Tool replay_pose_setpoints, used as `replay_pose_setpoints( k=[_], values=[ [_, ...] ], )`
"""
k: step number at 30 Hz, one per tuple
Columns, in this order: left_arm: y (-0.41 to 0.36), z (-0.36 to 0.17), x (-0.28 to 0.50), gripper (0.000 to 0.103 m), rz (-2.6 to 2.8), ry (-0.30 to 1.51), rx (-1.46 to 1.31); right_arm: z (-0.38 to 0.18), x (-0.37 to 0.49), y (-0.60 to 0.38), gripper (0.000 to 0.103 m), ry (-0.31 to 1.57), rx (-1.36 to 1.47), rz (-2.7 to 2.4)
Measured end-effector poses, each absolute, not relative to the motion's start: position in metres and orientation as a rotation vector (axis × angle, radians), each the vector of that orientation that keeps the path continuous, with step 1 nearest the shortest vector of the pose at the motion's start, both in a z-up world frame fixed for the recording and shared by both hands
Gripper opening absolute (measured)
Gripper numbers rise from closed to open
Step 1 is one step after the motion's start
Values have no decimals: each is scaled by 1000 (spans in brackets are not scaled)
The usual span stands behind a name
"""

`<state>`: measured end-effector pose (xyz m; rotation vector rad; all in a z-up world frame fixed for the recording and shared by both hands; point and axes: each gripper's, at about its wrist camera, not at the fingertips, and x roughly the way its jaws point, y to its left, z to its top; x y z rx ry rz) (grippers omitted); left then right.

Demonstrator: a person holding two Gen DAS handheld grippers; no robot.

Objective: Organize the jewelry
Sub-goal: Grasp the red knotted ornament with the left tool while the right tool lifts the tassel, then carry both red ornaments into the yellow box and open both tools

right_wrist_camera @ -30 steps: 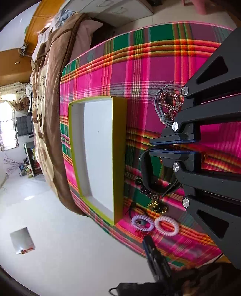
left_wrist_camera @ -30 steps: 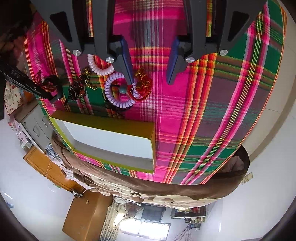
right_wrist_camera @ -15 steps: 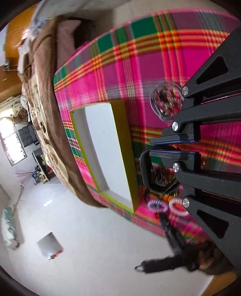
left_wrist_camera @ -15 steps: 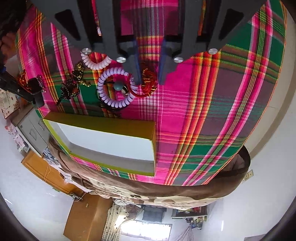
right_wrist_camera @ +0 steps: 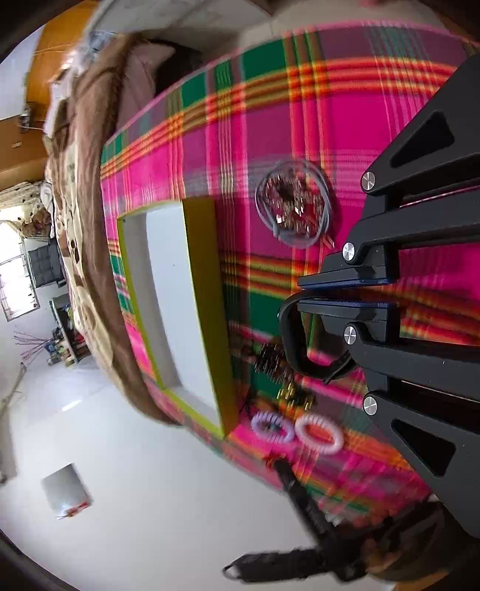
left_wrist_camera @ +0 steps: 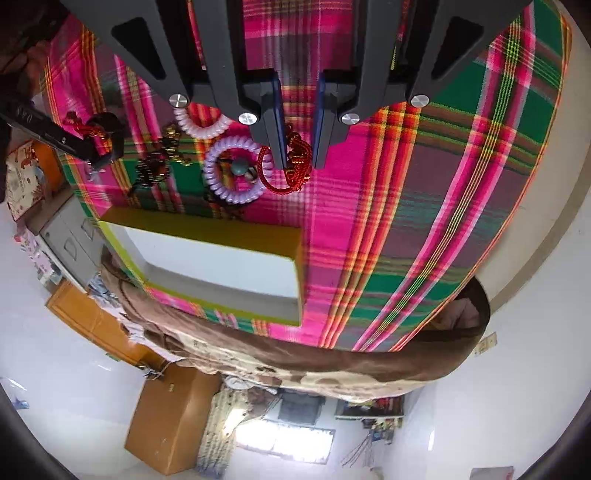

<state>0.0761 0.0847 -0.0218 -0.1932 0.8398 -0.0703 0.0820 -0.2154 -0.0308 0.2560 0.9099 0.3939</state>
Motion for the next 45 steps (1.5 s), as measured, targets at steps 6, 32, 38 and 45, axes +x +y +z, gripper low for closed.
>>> replay_pose_setpoints(
  k=[6, 32, 38, 45],
  values=[
    [76, -14, 69, 13, -110, 821, -192, -37, 79, -218, 6, 941, 266, 419],
    [52, -7, 58, 13, -167, 827, -160, -40, 45, -182, 14, 970, 32, 434],
    [49, -1, 59, 13, -183, 817, -154, -30, 42, -185, 10, 939, 25, 444],
    [48, 13, 67, 13, -204, 799, -151, -6, 51, -191, 10, 880, 75, 456]
  ],
)
